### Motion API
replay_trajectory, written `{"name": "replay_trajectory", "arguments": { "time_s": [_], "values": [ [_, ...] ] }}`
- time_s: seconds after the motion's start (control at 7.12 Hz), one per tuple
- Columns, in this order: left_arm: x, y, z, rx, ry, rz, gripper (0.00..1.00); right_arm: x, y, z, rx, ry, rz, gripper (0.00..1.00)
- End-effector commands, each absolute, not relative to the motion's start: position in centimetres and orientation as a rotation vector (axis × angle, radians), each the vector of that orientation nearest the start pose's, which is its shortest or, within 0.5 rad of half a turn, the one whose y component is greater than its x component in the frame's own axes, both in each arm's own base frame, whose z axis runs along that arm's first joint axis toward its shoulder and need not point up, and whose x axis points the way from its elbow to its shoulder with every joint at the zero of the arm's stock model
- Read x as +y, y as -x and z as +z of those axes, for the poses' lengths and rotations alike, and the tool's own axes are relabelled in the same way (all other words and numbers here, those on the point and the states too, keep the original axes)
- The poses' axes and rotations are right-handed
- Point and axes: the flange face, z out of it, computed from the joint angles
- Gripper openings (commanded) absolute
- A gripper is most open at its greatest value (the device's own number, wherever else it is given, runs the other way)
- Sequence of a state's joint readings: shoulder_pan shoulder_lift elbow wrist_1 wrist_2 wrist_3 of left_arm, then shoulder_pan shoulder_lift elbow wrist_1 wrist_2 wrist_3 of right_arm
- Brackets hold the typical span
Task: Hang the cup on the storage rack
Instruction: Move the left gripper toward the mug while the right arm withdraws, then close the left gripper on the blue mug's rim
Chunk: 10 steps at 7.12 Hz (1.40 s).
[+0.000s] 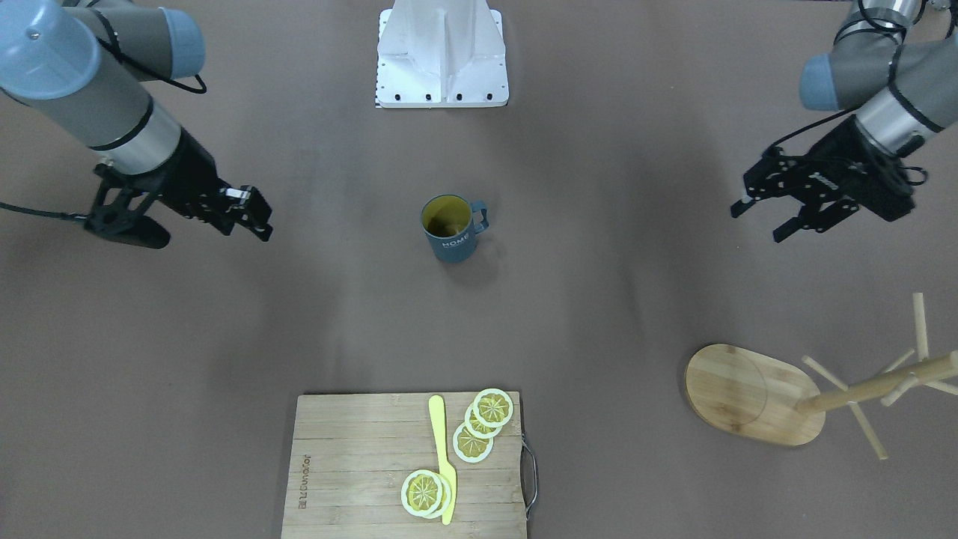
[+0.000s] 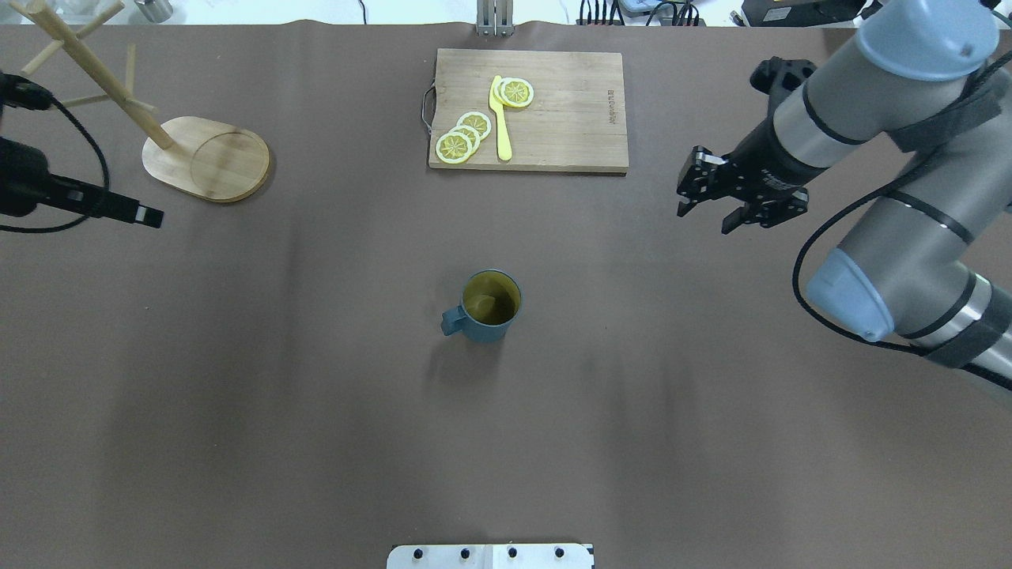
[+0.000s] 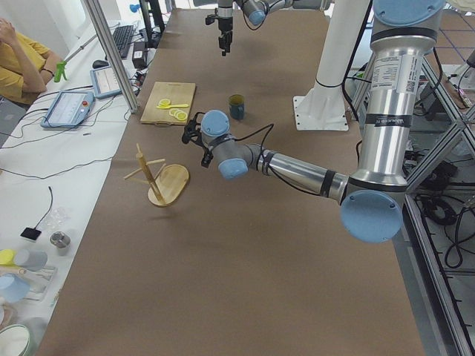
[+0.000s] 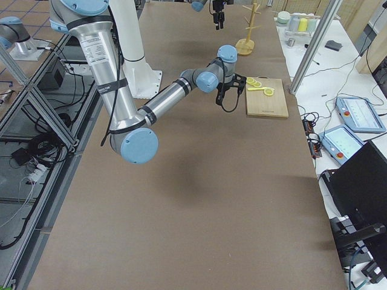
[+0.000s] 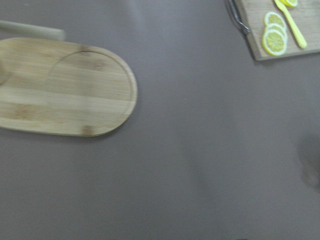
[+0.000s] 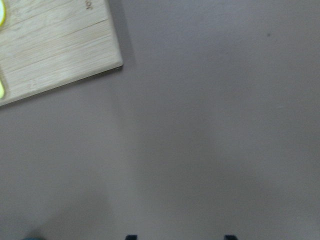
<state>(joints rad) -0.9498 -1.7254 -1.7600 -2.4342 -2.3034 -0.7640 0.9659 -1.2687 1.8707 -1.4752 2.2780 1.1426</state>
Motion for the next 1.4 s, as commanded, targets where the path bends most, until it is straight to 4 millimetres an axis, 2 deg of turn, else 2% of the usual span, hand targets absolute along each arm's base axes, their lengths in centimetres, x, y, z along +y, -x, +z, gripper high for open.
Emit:
{"name": "replay_trajectory", "arguments": {
  "time_s": [0.0, 0.14, 0.28, 0.42, 0.56, 0.7, 0.84, 0.98, 1.12, 1.26],
  "values": [
    [-45.4, -35.6, 31.5, 1.264, -0.608, 0.407, 0.84, -51.9, 19.2, 40.8, -0.914, 0.057, 0.192, 0.66],
    [-43.5, -39.8, 30.4, 1.233, -0.677, 0.408, 0.93, -51.5, 16.7, 43.5, -0.893, 0.043, 0.168, 0.71],
    [-41.2, -43.7, 30.5, 1.234, -0.761, 0.467, 0.94, -51.3, 15.5, 45.1, -0.880, 0.032, 0.143, 0.89],
    [-39.7, -46.5, 31.8, 1.273, -0.853, 0.483, 0.94, -51.4, 14.4, 45.6, -0.878, 0.026, 0.153, 1.00],
    [-38.4, -48.7, 33.6, 1.333, -0.898, 0.493, 0.94, -51.2, 13.5, 46.5, -0.867, 0.011, 0.124, 1.00],
    [-37.3, -49.9, 34.7, 1.363, -0.944, 0.495, 0.94, -51.3, 13.3, 47.1, -0.861, 0.009, 0.118, 1.00],
    [-36.3, -51.8, 35.1, 1.356, -1.014, 0.471, 0.93, -51.4, 13.3, 47.1, -0.862, 0.010, 0.118, 1.00],
    [-34.7, -53.4, 35.1, 1.314, -1.106, 0.460, 0.92, -51.5, 13.4, 46.9, -0.861, 0.006, 0.117, 1.00],
    [-34.0, -54.8, 33.4, 1.306, -1.143, 0.440, 0.89, -51.8, 13.5, 47.9, -0.856, 0.014, 0.120, 1.00],
    [-34.2, -55.7, 34.0, 1.300, -1.135, 0.445, 0.85, -51.8, 13.4, 48.3, -0.850, 0.017, 0.124, 1.00]
  ]
}}
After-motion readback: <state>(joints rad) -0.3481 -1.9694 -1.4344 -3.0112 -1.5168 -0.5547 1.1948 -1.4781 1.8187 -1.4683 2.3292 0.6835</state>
